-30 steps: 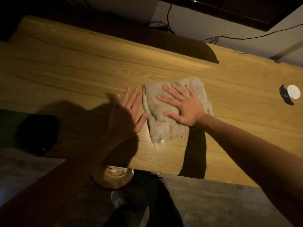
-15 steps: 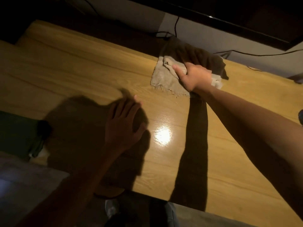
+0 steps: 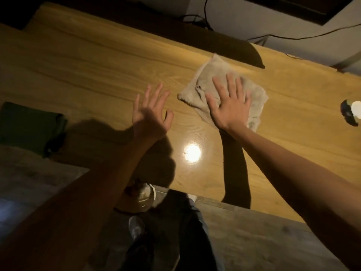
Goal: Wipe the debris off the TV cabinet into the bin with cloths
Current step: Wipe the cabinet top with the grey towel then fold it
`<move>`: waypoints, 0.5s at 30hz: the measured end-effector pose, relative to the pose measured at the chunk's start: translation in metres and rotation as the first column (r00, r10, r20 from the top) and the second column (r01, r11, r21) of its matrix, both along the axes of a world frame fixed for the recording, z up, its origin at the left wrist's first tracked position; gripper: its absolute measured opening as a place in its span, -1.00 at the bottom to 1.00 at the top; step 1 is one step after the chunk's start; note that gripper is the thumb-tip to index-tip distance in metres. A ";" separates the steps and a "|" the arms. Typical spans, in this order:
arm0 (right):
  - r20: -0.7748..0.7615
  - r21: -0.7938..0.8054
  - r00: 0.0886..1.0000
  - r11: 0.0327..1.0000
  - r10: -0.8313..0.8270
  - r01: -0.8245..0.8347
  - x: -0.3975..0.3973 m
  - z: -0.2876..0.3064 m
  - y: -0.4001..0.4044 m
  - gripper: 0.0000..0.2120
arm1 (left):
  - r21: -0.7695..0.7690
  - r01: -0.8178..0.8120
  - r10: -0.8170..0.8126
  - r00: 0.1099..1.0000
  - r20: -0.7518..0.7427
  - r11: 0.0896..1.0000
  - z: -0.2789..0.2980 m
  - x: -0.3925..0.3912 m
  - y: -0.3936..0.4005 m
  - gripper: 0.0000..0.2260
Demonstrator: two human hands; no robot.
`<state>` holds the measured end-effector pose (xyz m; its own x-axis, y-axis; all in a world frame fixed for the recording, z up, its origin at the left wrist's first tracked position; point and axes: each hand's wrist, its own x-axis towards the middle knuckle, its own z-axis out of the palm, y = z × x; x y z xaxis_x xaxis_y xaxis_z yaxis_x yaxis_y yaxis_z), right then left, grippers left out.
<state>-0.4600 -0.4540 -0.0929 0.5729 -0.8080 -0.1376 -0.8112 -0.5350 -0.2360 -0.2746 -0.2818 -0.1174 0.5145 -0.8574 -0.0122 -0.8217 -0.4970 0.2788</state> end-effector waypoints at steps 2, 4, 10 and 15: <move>-0.002 0.010 1.000 1.000 0.026 -0.026 -0.030 0.002 0.036 -0.42 | 0.078 0.025 -0.028 0.999 0.033 0.997 0.001 0.000 0.000 -0.46; -0.015 -0.004 0.997 0.997 0.071 -0.071 -0.061 0.001 0.073 -0.44 | 0.116 0.026 -0.032 0.998 0.049 0.993 0.003 -0.004 0.001 -0.45; -0.029 -0.047 0.978 0.977 0.207 -0.208 -0.166 -0.010 0.161 -0.44 | 0.071 0.024 -0.023 1.000 -0.009 0.997 0.019 -0.040 0.003 -0.45; -0.022 -0.043 0.975 0.974 0.223 -0.224 -0.184 -0.011 0.165 -0.43 | 0.027 0.202 -0.199 0.978 -0.065 0.979 0.031 -0.088 -0.003 -0.46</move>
<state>-0.6435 -0.2890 -0.1037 0.7374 -0.6655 -0.1155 -0.6738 -0.7127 -0.1949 -0.3627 -0.2853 -0.0864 0.3295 -0.9416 -0.0690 -0.8872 -0.3338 0.3185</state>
